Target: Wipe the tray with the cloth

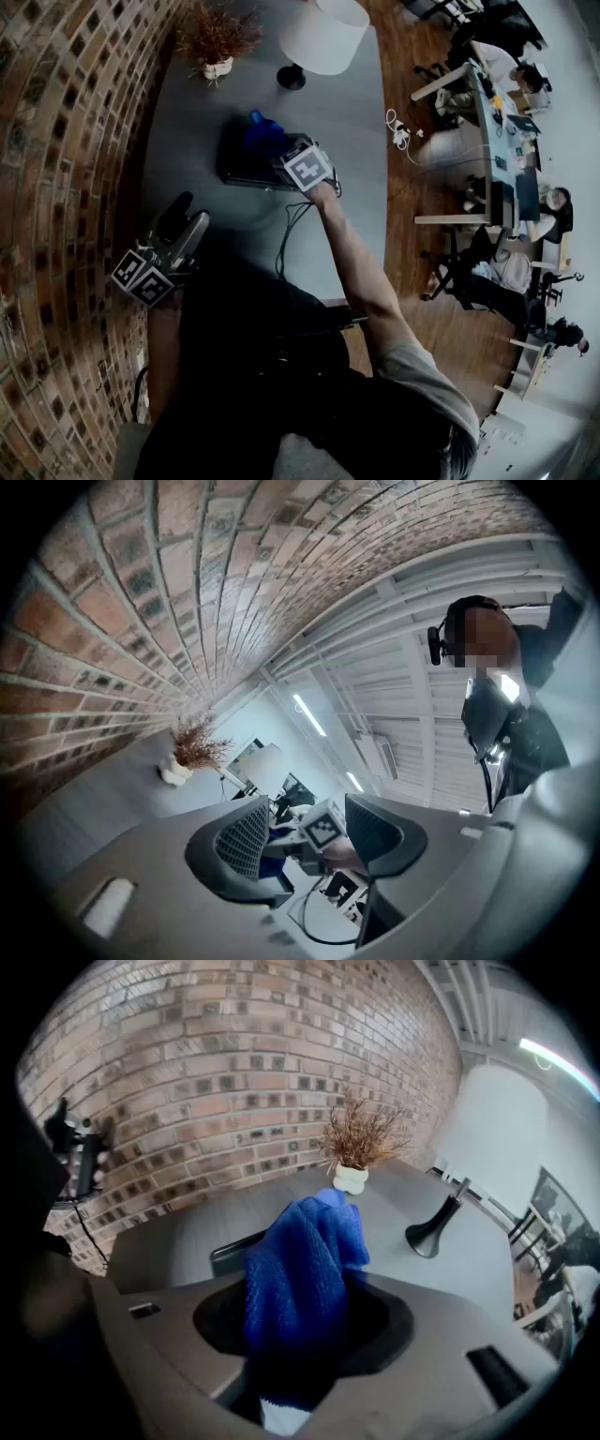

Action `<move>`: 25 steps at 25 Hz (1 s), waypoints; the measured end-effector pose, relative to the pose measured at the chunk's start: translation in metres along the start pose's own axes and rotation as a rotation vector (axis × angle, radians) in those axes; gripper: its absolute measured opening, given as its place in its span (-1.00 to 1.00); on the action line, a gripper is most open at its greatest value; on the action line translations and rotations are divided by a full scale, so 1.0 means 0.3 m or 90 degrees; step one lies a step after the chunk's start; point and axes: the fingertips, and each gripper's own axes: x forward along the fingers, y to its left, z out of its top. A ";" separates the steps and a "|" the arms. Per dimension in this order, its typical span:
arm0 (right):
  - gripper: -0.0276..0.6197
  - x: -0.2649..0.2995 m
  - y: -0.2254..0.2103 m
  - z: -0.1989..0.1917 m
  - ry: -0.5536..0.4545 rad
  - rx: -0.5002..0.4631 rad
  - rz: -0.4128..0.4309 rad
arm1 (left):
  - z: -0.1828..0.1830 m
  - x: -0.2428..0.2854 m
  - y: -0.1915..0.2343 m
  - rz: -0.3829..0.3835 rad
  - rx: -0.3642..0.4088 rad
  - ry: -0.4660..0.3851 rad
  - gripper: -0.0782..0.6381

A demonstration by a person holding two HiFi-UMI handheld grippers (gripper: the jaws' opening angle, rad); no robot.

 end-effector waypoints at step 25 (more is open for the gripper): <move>-0.32 0.191 0.230 0.007 0.133 -0.185 0.141 | 0.004 -0.076 0.094 0.041 -0.027 -0.006 -0.09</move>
